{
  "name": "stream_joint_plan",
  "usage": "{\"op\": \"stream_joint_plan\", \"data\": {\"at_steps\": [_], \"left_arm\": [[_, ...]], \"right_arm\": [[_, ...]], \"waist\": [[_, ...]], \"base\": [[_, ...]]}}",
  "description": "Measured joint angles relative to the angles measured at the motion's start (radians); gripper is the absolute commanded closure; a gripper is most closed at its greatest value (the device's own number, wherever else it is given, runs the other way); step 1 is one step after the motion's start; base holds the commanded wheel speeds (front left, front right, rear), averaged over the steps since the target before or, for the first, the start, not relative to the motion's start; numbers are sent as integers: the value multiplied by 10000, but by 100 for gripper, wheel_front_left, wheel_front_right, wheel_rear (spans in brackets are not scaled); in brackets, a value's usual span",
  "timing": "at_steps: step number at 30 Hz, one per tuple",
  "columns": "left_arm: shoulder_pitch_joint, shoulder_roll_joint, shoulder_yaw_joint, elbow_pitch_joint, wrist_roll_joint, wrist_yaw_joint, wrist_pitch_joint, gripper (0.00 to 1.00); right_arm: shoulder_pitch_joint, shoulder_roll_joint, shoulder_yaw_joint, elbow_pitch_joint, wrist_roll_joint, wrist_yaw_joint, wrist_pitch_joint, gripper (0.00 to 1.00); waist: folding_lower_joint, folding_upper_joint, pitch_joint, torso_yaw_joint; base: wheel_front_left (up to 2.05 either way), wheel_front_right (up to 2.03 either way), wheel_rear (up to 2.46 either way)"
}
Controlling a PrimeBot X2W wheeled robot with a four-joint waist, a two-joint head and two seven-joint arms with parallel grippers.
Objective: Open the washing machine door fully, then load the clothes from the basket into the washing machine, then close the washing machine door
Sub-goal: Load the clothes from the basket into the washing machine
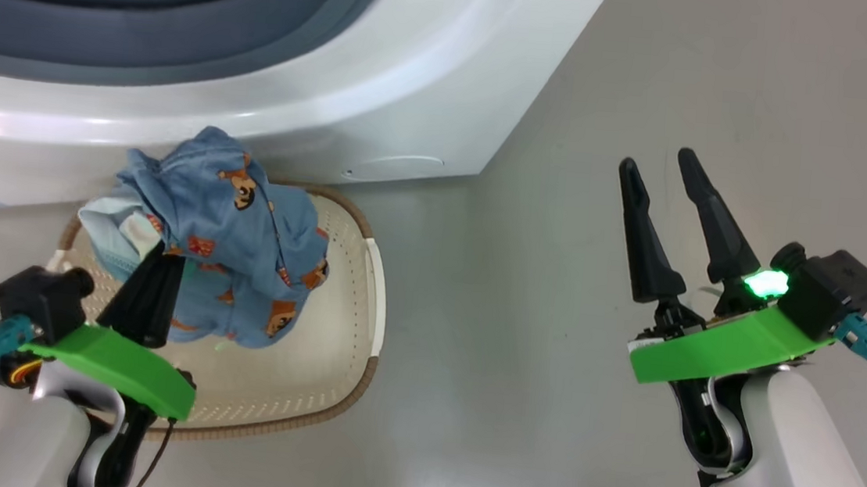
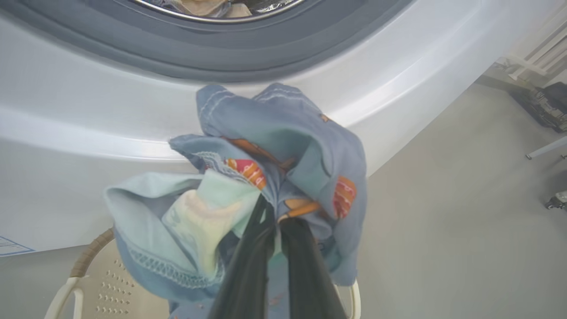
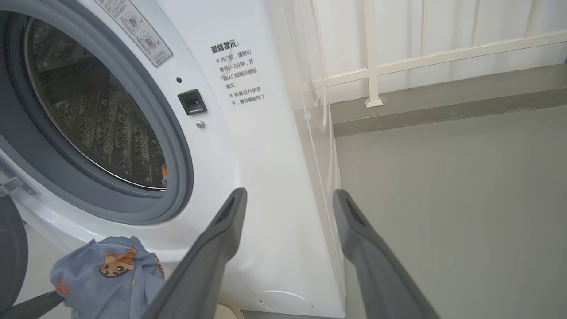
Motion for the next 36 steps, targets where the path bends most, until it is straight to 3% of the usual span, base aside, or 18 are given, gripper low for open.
{"op": "stream_joint_plan", "data": {"at_steps": [19,36], "left_arm": [[1636,-654,1655,-2731,792,550,-15,100],[2556,-1058,2169,-3710,1007,826,-40,100]], "right_arm": [[539,-445,-6,217,54,0,0,0],[1122,-631,-50,353,109,0,0,0]], "waist": [[0,0,-1401,431],[0,0,-2543,629]], "base": [[0,0,0],[0,0,0]]}}
